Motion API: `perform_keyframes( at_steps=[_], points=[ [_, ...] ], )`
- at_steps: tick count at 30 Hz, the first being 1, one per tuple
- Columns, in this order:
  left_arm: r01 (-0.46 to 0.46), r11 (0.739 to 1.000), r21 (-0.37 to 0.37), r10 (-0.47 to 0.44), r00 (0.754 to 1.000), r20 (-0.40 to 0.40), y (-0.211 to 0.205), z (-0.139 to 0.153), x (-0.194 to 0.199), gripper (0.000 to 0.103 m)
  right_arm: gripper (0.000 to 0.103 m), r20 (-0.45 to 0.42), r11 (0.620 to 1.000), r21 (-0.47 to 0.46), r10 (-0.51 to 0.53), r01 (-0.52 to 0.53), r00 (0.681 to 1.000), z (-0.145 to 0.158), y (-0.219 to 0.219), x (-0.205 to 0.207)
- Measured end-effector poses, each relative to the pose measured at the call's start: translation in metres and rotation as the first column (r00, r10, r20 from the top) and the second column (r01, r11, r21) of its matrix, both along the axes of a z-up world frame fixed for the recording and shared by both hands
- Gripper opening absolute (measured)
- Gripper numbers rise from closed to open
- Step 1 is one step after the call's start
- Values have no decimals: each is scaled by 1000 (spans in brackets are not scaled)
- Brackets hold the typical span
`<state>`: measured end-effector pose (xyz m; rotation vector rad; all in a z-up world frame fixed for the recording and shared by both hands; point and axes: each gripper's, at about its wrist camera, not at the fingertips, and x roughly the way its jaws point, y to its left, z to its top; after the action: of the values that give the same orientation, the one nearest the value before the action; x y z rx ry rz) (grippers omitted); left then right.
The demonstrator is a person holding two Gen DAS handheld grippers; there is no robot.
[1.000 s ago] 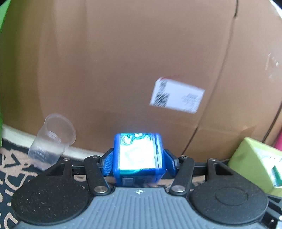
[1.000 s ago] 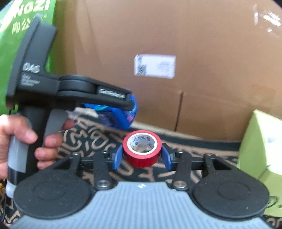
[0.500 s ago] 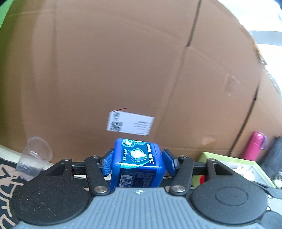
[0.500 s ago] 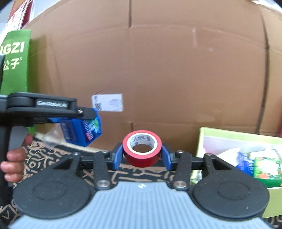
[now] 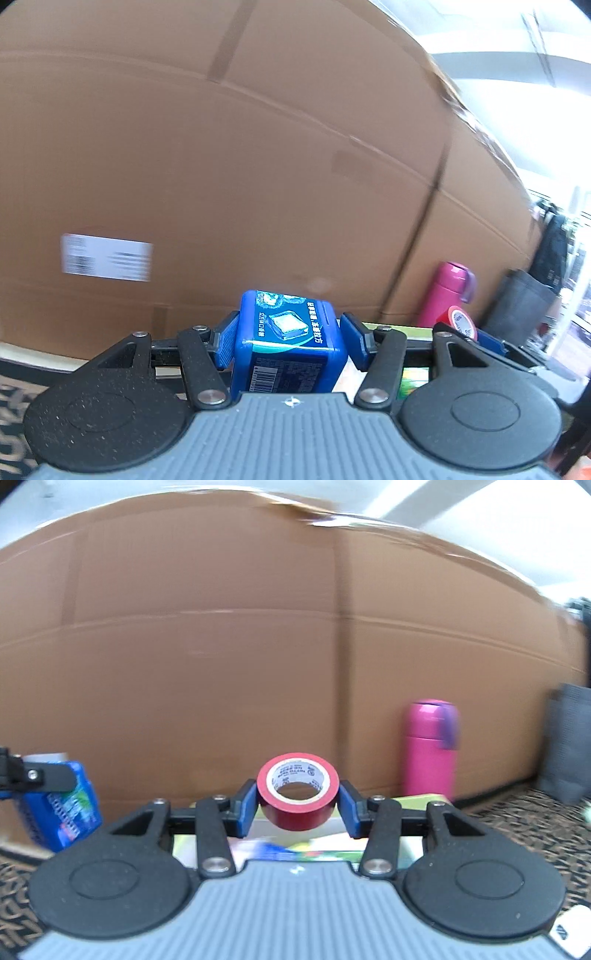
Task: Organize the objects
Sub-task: 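Carry blue box and red tape into the lime-green box and open both tools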
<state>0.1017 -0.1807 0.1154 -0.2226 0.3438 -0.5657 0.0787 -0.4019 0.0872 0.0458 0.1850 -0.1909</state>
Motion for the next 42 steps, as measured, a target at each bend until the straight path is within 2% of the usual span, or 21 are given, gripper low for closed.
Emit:
perform_keyframes(
  at_steps=[6,9,11,12,13,14,16,18,20,27,33,38,42],
  points=[
    [85,996,35,-85,996,18,-66,2,3,60,46,-36,984,2,-177,178,983,-6,-40,-3],
    [78,996,49,-79,997,21,-90,-1,11,60,46,-65,973,13,-228,229,971,-15,-60,-2],
    [84,996,20,-84,996,11,-99,-8,20,62,46,-83,966,31,-253,256,964,-22,-68,3],
    [86,996,2,-86,996,7,-101,-12,24,67,59,-84,962,33,-267,270,960,-25,-71,5],
    [81,997,-10,-81,997,-13,-101,-14,27,85,69,-85,957,25,-286,289,955,-28,-72,5],
    [69,997,-26,-70,997,-36,-98,-17,28,92,84,-72,951,17,-307,309,949,-29,-71,4],
    [40,997,-66,-43,998,-51,-88,-21,27,93,89,-21,949,4,-315,316,949,-25,-68,1],
    [30,997,-71,-35,998,-56,-80,-21,25,94,103,14,952,-14,-307,307,952,-22,-60,-2],
    [13,998,-68,-17,998,-53,-73,-20,23,95,103,35,955,-46,-291,293,956,-21,-51,-2],
    [-9,999,-37,7,999,-35,-54,-19,14,96,103,7,976,-89,-197,197,980,-21,-32,12],
    [-43,999,-8,43,999,-23,-40,-21,6,96,103,56,979,-157,-123,131,991,-17,-8,10],
    [-117,990,77,120,992,-33,-31,-23,1,96,103,70,979,-185,-69,81,995,-15,8,8],
    [-177,973,149,186,982,-45,-21,-25,-3,96,103,85,988,-153,-14,27,996,-13,15,6]
  ],
)
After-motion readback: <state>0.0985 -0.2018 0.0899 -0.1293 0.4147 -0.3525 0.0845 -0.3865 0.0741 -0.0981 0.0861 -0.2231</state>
